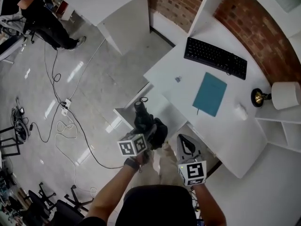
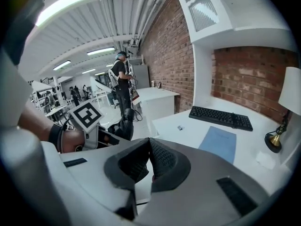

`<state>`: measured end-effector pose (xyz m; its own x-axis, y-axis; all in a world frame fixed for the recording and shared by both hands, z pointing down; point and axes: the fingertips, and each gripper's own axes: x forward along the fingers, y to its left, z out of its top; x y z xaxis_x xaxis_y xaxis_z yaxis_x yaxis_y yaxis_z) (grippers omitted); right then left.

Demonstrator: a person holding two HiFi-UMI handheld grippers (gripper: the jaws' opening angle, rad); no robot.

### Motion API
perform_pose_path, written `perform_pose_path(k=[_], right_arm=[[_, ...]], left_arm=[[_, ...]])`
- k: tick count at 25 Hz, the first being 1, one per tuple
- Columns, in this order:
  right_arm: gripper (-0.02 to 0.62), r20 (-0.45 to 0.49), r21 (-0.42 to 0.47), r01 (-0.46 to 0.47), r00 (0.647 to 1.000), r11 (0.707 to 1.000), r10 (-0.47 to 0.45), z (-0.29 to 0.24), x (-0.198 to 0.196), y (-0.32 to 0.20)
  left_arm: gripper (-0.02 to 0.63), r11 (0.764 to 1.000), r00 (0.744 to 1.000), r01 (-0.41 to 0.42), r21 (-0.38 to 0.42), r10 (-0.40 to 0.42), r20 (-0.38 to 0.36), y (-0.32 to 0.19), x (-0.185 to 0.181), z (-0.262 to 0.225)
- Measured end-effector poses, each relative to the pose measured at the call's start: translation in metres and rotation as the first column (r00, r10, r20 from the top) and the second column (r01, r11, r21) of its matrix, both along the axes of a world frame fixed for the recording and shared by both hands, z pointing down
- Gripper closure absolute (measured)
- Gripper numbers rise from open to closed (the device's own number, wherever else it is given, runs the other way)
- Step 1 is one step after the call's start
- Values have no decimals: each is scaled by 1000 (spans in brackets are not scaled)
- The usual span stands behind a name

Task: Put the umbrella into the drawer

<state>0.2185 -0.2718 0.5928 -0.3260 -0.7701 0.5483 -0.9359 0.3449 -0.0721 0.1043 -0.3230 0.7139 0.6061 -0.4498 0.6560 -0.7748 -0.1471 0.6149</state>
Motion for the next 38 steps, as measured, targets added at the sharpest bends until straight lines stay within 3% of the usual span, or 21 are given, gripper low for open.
perform_pose_path(k=[8,13,18,23,27,38], right_arm=[[595,11,-75,52,999,996,-51,39,2,9],[594,30,-84,16,999,996,-14,44,-1,3],[595,35,-96,23,999,995,-20,49,-5,4],[595,39,-126,6,999,992,-1,59,-1,10],[595,47,-152,-18,999,988,26,65,9,14],[595,76,-144,-34,996,989,46,59,9,7]], left_arm=[[328,977,988,152,-148,-154,-1,-28,19,66],[327,931,974,218,-293,-228,2,-37,26,118],[327,889,971,222,-401,-241,4,-35,39,160],[327,898,983,184,-400,-175,58,-44,42,190],[323,908,986,165,-385,-157,52,-57,46,198],[319,871,982,170,-461,-186,11,-57,45,221]])
